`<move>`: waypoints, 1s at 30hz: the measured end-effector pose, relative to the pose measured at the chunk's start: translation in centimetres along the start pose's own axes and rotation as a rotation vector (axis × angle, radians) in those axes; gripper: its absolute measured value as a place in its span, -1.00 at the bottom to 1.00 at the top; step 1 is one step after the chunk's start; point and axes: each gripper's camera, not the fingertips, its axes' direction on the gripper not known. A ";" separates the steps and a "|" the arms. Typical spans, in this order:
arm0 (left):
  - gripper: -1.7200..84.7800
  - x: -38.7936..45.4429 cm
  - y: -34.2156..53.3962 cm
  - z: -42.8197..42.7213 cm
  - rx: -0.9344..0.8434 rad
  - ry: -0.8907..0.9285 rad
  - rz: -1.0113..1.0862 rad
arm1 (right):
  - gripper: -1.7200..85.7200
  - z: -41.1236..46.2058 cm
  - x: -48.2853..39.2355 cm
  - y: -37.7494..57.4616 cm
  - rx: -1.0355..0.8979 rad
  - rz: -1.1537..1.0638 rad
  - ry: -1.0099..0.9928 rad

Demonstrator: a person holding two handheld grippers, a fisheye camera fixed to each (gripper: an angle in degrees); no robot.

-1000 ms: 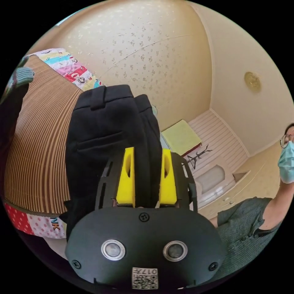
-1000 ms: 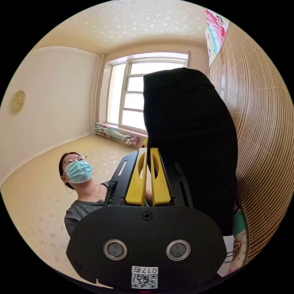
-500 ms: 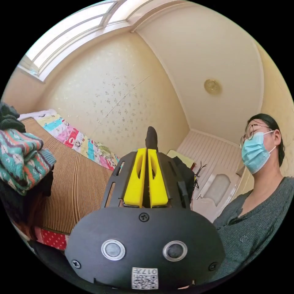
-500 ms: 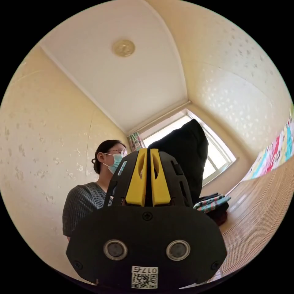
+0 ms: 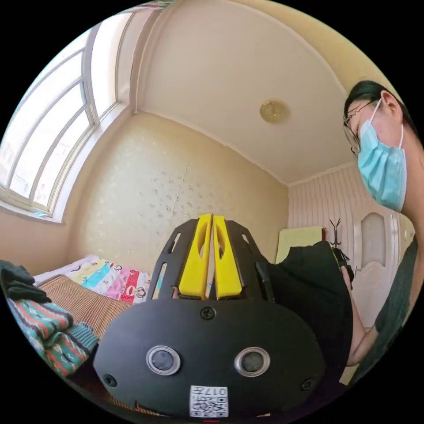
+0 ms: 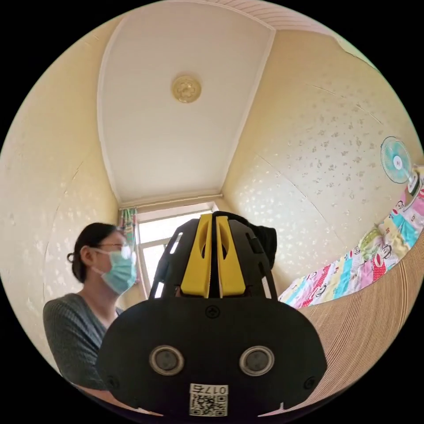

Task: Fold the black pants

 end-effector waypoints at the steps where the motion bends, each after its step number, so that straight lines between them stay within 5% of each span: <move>1: -0.98 -4.3 -2.5 8.2 -0.134 0.150 -0.127 | -0.94 5.3 4.9 -3.4 -0.023 0.025 0.084; 3: -0.98 -7.4 -4.2 19.0 -0.327 0.040 -0.105 | -0.95 14.6 12.5 -8.3 -0.121 0.003 0.284; 5: -0.98 -7.6 -1.4 27.6 -0.552 -0.264 0.121 | -0.97 23.9 22.6 -11.5 -0.248 0.006 0.799; 8: -0.95 -7.5 8.6 29.1 -0.765 -0.255 0.284 | -0.97 24.7 30.2 -9.5 -0.271 0.249 1.203; 10: -0.93 -8.5 16.7 26.5 -0.851 -0.219 0.264 | -0.95 25.3 31.7 -6.0 -0.323 0.155 1.130; 13: -0.87 -9.8 31.1 21.5 -1.093 -0.105 0.204 | -0.86 26.8 34.7 4.4 -0.713 0.032 0.987; 17: -0.81 -8.4 46.9 13.2 -1.398 -0.107 0.155 | -0.63 22.8 37.7 21.9 -1.075 0.124 1.010; 23: -0.81 -7.9 51.7 3.9 -1.469 -0.083 -0.152 | -0.56 20.8 39.8 37.4 -1.501 0.046 1.118; 27: -0.82 -9.4 49.6 1.1 -1.407 -0.088 -0.288 | -0.85 25.0 40.7 35.6 -1.569 0.133 1.235; 30: -0.84 -11.1 46.6 -0.5 -1.330 -0.097 -0.341 | -0.88 27.2 36.3 27.4 -1.225 0.214 0.970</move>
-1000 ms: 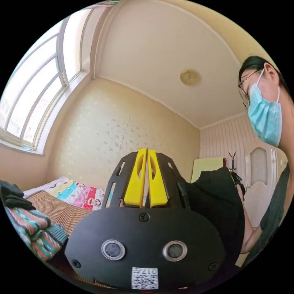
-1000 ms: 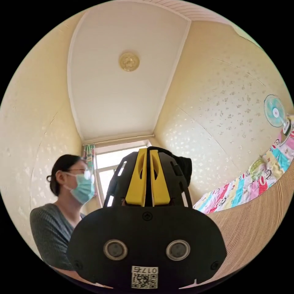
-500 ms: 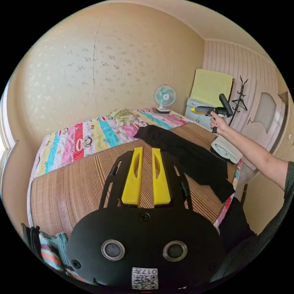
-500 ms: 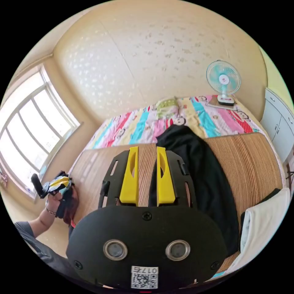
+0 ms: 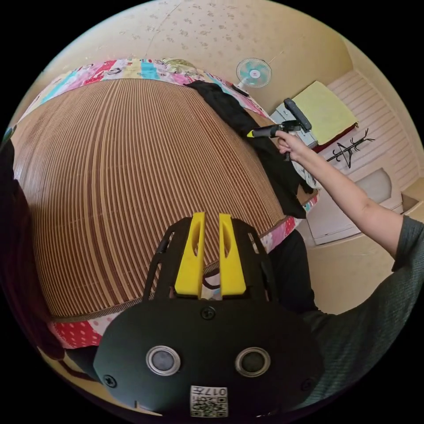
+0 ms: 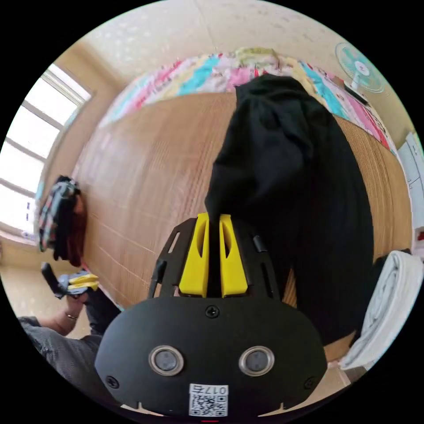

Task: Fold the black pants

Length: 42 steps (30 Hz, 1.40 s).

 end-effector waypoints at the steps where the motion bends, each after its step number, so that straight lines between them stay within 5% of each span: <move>1: -0.84 -0.6 0.1 -1.5 0.034 0.012 -0.008 | -0.89 -5.6 0.9 0.8 0.205 0.055 -0.215; 3: -0.84 -1.7 0.5 -3.3 0.079 0.014 -0.033 | -0.90 -12.4 4.8 4.5 0.516 0.210 -0.566; 5: -0.83 -3.3 1.2 -4.8 0.102 0.017 -0.078 | -0.91 -16.8 7.9 10.3 0.759 0.270 -0.567; 7: -0.83 -4.5 1.8 -5.3 0.098 0.037 -0.101 | -0.92 -16.7 7.3 12.3 0.648 0.164 -0.392; 11: -0.81 -6.3 2.9 -5.2 0.046 0.077 -0.124 | -0.93 -8.3 8.0 18.9 0.166 0.368 -0.071; 21: -0.68 -4.0 -4.0 -4.7 -0.031 0.001 0.112 | -0.95 -5.1 3.6 37.1 0.161 0.444 -0.343; 24: -0.59 -2.1 -9.0 -1.3 -0.181 -0.083 0.275 | -0.95 -8.3 4.1 38.8 0.195 0.440 -0.426; 27: -0.57 -2.5 -10.5 6.6 -0.526 -0.373 0.331 | -0.95 -12.2 4.8 39.6 0.202 0.399 -0.442; 28: -0.58 -1.8 -9.9 6.5 -0.485 -0.413 0.430 | -0.95 -14.0 5.1 40.3 0.216 0.400 -0.431; 31: -0.90 -2.0 -8.1 4.3 -0.587 -0.197 0.452 | -0.95 -18.4 6.3 42.9 0.286 0.425 -0.445; 35: -0.94 -4.7 -0.5 -4.0 -0.443 0.475 0.348 | -0.93 -22.8 7.6 47.8 0.319 0.430 -0.441; 38: -0.94 -6.0 6.0 -7.4 -0.354 0.702 0.245 | -0.86 -24.1 7.2 50.4 0.250 0.438 -0.280; 42: -0.96 -6.3 11.1 -8.1 -0.452 0.897 0.166 | -0.61 -23.6 5.8 50.6 0.190 0.415 -0.241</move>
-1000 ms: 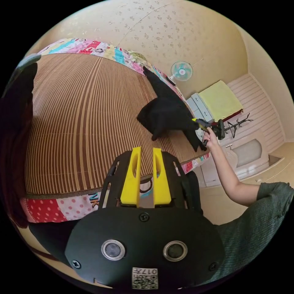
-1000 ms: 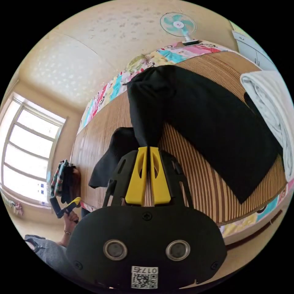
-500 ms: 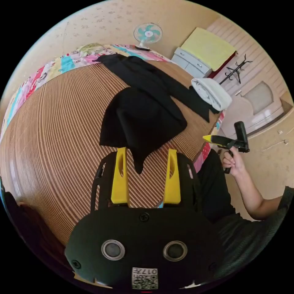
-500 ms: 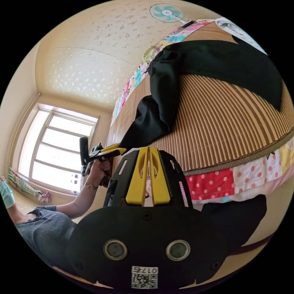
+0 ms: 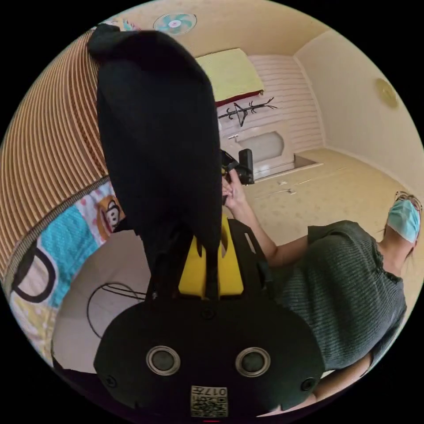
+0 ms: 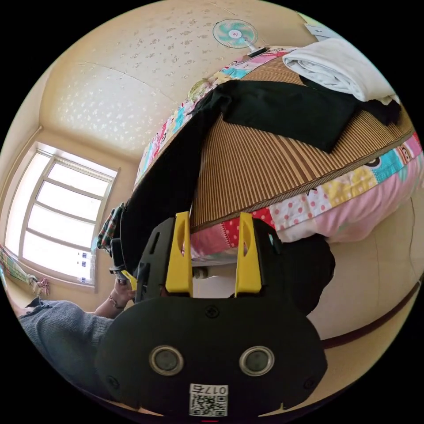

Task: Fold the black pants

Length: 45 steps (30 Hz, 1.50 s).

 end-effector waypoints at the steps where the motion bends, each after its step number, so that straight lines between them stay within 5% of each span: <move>1: -0.96 1.0 1.1 -0.1 -0.038 -0.045 0.019 | -0.56 0.7 -1.0 -0.4 -0.013 -0.037 -0.039; 7: -0.95 6.9 6.0 -1.9 -0.201 -0.195 0.159 | -0.50 8.1 -8.1 -4.0 -0.235 -0.183 -0.147; 11: -0.93 11.2 9.3 -4.1 -0.194 -0.289 0.285 | -0.65 15.2 -11.8 -2.9 -0.477 -0.272 -0.143; 15: -0.90 12.1 12.2 -7.6 -0.117 -0.170 0.311 | -0.84 16.9 -14.4 -0.5 -0.577 -0.344 -0.161; 19: -0.86 13.1 15.8 -11.6 -0.043 -0.029 0.359 | -0.92 9.4 -14.6 -0.4 -0.369 -0.387 -0.479; 23: -0.81 12.6 18.9 -16.5 0.097 -0.200 0.302 | -0.94 -4.9 -7.8 -2.8 0.086 -0.330 -0.696; 26: -0.81 10.8 19.7 -19.3 0.144 -0.189 0.225 | -0.93 -14.1 -2.7 -3.5 0.344 -0.192 -0.301; 29: -0.81 9.9 19.9 -20.6 0.172 -0.244 0.187 | -0.88 -15.4 1.2 -6.1 0.224 0.152 0.392; 31: -0.81 9.2 19.6 -20.5 0.167 -0.293 0.153 | -0.84 -14.8 1.4 -6.9 0.177 0.236 0.608; 36: -0.75 6.0 17.7 -18.9 0.170 -0.280 0.047 | -0.78 -12.2 -6.9 -7.4 0.350 -0.031 0.713; 40: -0.71 3.4 15.0 -16.7 0.152 -0.287 -0.009 | -0.75 -4.1 -8.4 -13.6 0.151 -0.182 0.608; 45: -0.70 -0.9 11.3 -17.5 0.246 -0.344 -0.195 | -0.91 3.8 -2.5 -17.3 0.038 -0.167 0.831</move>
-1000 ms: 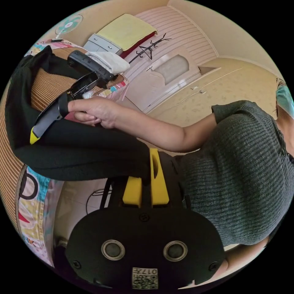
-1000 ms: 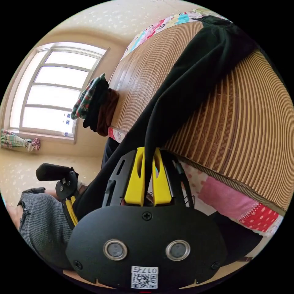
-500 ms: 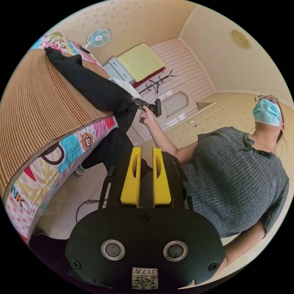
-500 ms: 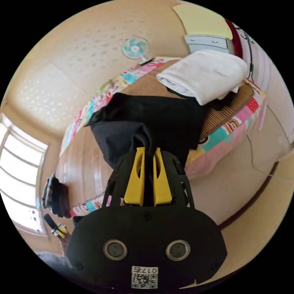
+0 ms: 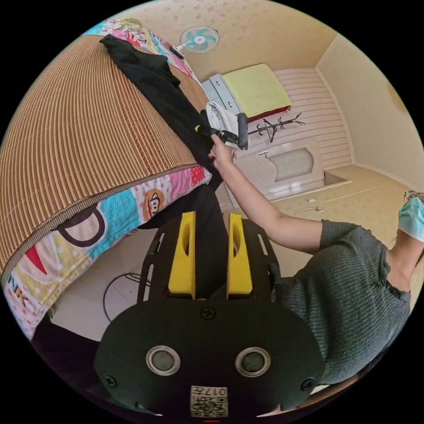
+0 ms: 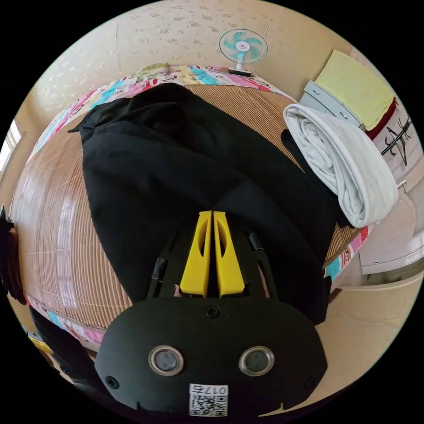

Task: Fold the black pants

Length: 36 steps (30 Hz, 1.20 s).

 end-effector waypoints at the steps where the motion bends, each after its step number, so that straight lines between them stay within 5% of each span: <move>1: -0.70 -0.8 -1.6 0.0 0.031 -0.026 -0.028 | -0.92 0.1 0.4 1.5 0.112 0.008 -0.001; 7: -0.62 -2.6 -14.3 2.3 0.135 -0.210 0.067 | -0.95 -1.1 5.2 2.6 0.167 0.079 -0.210; 13: -0.60 -11.3 -26.3 7.3 0.249 -0.303 -0.169 | -0.95 -0.2 12.8 3.4 0.177 0.182 -0.601; 22: -0.77 -16.0 -37.8 8.9 0.466 -0.374 -0.427 | -0.95 -1.4 15.0 3.3 0.187 0.163 -0.643; 24: -0.85 -12.2 -39.1 9.8 0.530 -0.378 -0.379 | -0.95 -1.7 15.2 3.2 0.190 0.157 -0.634; 27: -0.94 0.6 -39.3 15.0 0.603 -0.533 0.069 | -0.95 -2.0 15.8 3.0 0.190 0.155 -0.651; 30: -0.96 8.7 -38.0 24.5 0.439 -0.516 0.552 | -0.95 -2.4 16.1 2.9 0.191 0.153 -0.647; 31: -0.96 9.3 -38.5 29.1 0.244 -0.431 0.673 | -0.95 -2.5 16.2 2.8 0.191 0.154 -0.650; 34: -0.97 6.5 -38.2 39.0 -0.204 -0.281 0.682 | -0.95 -2.8 16.6 2.6 0.191 0.155 -0.652; 36: -0.98 5.2 -34.6 41.3 -0.231 -0.327 0.747 | -0.95 -2.9 16.7 2.5 0.191 0.156 -0.656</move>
